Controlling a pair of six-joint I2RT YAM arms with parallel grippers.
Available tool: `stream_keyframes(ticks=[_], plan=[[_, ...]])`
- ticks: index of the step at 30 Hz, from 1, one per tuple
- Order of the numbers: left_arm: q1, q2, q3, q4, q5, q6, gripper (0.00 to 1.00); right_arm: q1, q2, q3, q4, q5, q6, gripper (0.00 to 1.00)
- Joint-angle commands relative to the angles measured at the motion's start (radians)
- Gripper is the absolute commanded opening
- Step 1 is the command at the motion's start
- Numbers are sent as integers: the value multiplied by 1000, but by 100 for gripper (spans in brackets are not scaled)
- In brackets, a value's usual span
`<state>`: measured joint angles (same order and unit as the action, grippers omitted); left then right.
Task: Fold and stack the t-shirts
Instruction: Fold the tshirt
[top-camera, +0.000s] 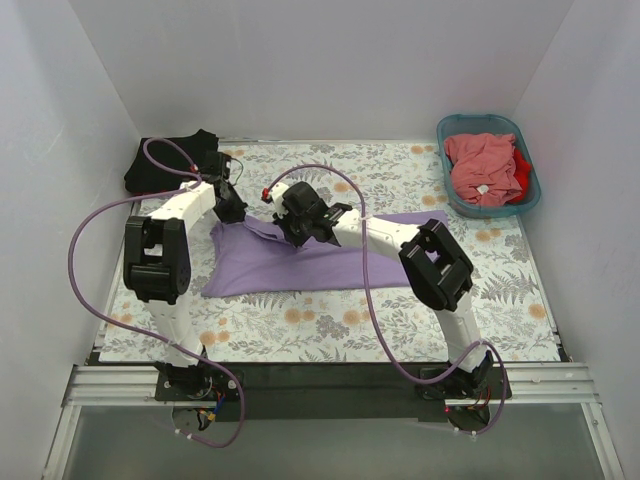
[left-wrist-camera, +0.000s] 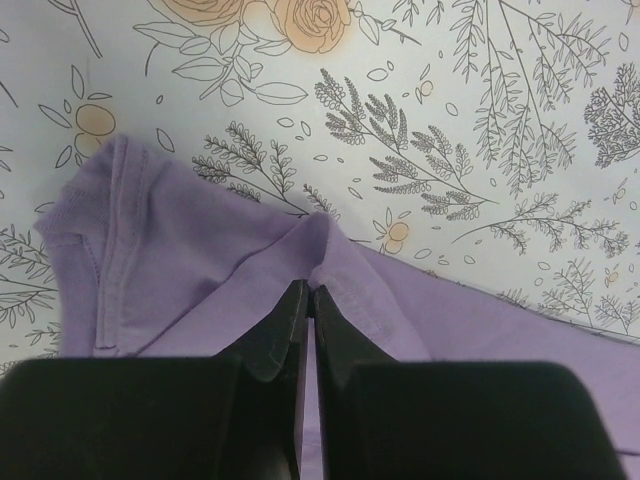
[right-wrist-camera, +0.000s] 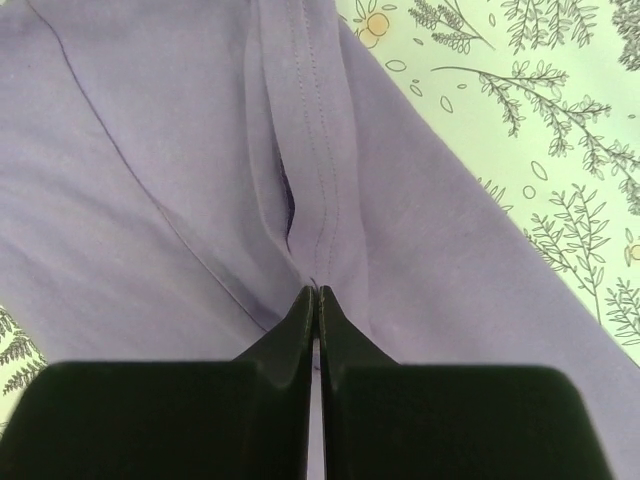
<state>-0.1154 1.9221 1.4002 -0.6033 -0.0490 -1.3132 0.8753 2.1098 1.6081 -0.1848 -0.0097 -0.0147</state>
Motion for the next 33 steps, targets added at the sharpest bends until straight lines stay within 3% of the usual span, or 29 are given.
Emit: stream_keyframes(ticks=[1,15,33], plan=[[2,-97,37,-35,-17,2,0,2,-74,-19,16,5,-42,1],[22,-117,45,-27,-61,-37,0,-4,10,91,34,86,-182,1],[29,-121,37,-9,-94,-52,0,-10,73,116,79,140,-277,1]])
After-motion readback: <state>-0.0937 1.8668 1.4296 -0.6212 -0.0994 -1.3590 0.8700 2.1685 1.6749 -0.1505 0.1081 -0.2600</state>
